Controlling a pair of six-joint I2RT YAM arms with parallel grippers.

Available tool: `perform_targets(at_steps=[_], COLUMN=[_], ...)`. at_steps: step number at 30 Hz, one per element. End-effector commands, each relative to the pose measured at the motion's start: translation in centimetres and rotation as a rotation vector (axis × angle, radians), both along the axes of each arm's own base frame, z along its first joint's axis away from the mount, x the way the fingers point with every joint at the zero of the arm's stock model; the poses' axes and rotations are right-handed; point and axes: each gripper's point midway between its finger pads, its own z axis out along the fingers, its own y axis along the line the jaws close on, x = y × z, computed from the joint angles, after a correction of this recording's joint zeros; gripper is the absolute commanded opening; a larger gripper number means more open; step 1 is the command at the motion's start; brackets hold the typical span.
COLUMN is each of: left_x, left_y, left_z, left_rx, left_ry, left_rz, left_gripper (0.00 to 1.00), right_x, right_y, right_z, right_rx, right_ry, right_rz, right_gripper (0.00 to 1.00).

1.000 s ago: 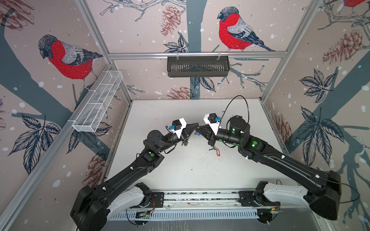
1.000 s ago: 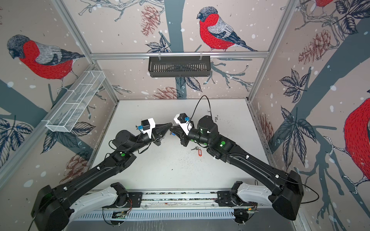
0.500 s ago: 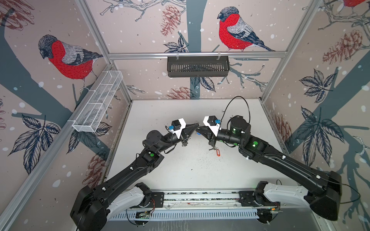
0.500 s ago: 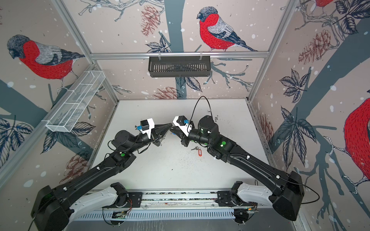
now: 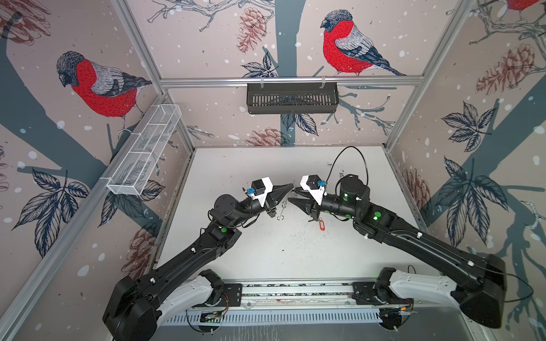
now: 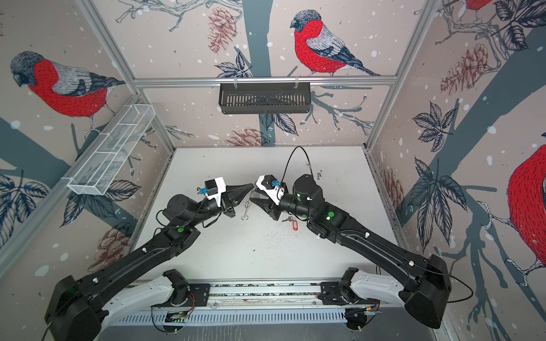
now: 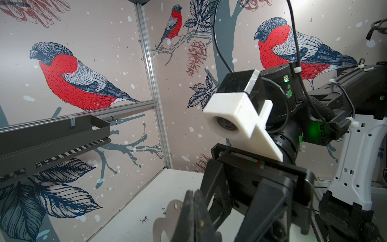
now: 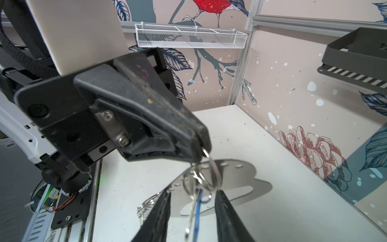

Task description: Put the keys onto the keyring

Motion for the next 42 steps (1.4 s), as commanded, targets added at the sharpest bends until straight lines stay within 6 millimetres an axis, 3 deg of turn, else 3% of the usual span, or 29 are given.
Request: perform_targets(at_steps=[1,3,9,16,27,36,42], left_x=[-0.5,-0.5,-0.6,-0.8,-1.1,-1.2,-1.5], left_y=[0.5,0.5,0.5,0.6,0.3,0.2,0.2], left_z=[1.4,1.4,1.3,1.3,0.9,0.8,0.8], left_rx=[-0.047,-0.049,-0.048,-0.047,-0.029,-0.03,-0.027], left_ry=[-0.042,-0.044,-0.041,-0.043,-0.035,-0.034,-0.038], left_rz=[0.0,-0.001,-0.005,-0.015,-0.042,-0.064,-0.079], left_gripper=[0.0,0.0,0.0,0.0,0.0,0.0,0.0], right_x=[0.4,0.4,0.0,-0.7,-0.7,-2.1,-1.7], right_y=[-0.3,-0.3,-0.2,0.6,1.2,2.0,2.2], right_z=[1.5,1.6,1.4,1.2,1.8,1.7,1.6], right_rx=[0.052,0.053,0.048,0.039,0.029,0.014,0.002], right_ry=[-0.024,-0.028,-0.031,-0.045,-0.065,-0.055,-0.052], right_rz=[-0.029,-0.029,-0.002,0.064,0.092,0.203,0.194], right_gripper=[0.38,0.38,0.15,0.06,0.04,0.02,0.01])
